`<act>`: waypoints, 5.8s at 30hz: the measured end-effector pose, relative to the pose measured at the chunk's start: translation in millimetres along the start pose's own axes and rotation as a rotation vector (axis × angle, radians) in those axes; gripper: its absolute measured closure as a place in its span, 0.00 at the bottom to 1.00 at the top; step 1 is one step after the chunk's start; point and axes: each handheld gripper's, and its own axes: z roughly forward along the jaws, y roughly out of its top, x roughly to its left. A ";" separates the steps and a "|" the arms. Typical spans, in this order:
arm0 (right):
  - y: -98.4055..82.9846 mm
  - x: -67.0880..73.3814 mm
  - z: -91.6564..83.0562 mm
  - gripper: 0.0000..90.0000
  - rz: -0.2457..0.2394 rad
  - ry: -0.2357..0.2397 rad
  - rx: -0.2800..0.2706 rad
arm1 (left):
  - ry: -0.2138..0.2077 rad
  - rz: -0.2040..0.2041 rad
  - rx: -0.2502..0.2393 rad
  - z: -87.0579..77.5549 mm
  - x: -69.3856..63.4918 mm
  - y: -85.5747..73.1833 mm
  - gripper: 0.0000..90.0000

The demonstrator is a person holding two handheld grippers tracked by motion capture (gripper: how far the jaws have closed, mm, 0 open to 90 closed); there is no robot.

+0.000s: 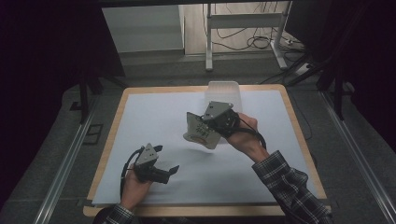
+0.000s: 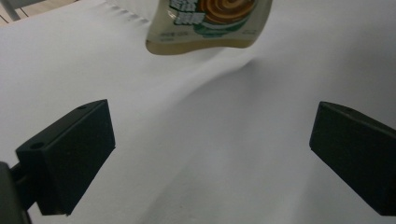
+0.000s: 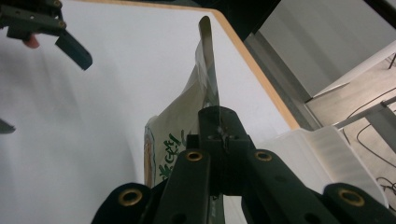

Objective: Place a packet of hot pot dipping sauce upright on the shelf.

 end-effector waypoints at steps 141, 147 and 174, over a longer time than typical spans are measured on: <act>-43.5 -149.6 36.7 0.95 0.097 -0.177 0.154 | 0.002 -0.001 0.018 0.4 -2.6 -2.2 0.00; -43.7 -149.0 32.7 0.99 0.087 -0.163 0.160 | 0.003 0.001 0.018 0.4 -2.8 -2.1 0.00; -32.6 -149.6 30.1 0.98 0.073 -0.157 0.122 | 0.005 -0.001 0.018 0.2 -3.0 -2.3 0.00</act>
